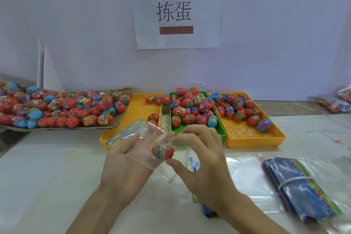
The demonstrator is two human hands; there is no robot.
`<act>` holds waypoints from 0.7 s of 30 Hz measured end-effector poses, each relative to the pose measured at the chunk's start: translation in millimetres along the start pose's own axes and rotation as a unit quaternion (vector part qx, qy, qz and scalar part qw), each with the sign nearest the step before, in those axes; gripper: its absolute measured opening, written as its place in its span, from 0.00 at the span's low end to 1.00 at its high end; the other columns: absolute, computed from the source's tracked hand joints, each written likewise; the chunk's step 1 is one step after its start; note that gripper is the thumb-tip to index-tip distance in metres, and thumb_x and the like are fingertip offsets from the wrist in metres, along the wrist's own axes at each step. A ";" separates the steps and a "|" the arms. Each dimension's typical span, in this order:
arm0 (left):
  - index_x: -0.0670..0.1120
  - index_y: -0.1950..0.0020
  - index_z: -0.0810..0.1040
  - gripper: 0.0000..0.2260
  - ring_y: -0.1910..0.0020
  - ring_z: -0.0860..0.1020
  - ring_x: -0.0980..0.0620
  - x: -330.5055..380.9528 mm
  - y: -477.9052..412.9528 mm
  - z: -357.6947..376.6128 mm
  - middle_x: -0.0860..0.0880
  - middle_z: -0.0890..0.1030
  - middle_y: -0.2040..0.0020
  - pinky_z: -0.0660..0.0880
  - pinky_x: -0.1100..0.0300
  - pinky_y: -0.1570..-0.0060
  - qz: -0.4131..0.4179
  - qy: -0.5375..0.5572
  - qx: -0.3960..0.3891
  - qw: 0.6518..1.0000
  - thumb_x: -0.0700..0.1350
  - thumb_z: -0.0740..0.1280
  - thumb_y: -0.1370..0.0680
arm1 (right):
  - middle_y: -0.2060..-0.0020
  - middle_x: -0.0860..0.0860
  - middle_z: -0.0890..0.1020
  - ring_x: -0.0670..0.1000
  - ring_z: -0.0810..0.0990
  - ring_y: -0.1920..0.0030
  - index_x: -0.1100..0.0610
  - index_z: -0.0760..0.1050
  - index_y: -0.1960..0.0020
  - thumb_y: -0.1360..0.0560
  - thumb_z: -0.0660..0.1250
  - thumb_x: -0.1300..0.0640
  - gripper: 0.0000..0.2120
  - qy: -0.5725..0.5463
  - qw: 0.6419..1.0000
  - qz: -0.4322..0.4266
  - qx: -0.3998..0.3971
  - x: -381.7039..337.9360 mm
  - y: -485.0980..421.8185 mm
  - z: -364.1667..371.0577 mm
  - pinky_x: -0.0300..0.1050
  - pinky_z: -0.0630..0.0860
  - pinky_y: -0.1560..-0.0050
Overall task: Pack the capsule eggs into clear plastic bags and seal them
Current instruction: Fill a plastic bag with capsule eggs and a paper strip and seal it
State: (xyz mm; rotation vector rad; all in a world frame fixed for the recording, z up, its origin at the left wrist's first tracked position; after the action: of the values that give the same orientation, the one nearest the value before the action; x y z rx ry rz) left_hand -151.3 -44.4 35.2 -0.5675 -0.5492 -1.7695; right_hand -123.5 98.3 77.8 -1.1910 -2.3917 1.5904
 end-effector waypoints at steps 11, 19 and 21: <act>0.40 0.23 0.68 0.21 0.29 0.72 0.33 -31.4 0.1 8.4 0.34 0.71 0.26 0.63 0.33 0.27 -0.078 -0.072 -0.072 0.992 0.46 0.54 0.14 | 0.40 0.45 0.76 0.46 0.74 0.38 0.48 0.76 0.37 0.30 0.70 0.44 0.23 0.032 0.997 0.057 -0.036 8.8 -1.2 4.3 0.43 0.69 0.41; 0.38 0.38 0.73 0.12 0.49 0.83 0.41 -45.7 10.3 21.8 0.44 0.82 0.50 0.79 0.42 0.45 -0.136 -0.084 -0.098 0.982 0.42 0.60 0.18 | 0.46 0.47 0.79 0.48 0.76 0.45 0.52 0.80 0.44 0.29 0.68 0.45 0.18 0.057 0.994 0.089 0.007 11.1 -1.9 -5.5 0.45 0.71 0.47; 0.39 0.40 0.71 0.09 0.48 0.83 0.41 -45.1 10.9 21.4 0.45 0.84 0.50 0.78 0.43 0.44 -0.133 -0.096 -0.102 0.981 0.43 0.59 0.17 | 0.47 0.47 0.79 0.49 0.77 0.45 0.52 0.80 0.44 0.29 0.67 0.44 0.18 0.045 0.994 0.097 0.004 10.5 -2.1 -4.7 0.47 0.73 0.47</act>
State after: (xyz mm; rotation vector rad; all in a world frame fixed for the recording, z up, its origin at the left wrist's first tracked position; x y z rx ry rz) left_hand -127.7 -0.4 24.3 -0.8469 -0.6015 -2.0522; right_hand -130.2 107.9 77.8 -1.5000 -2.2745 1.5554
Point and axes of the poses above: each hand's wrist, its own y-axis away from the middle knuckle, its own z-axis out of the palm, x = y × z, the point moved 8 cm from there along -y, towards the middle knuckle
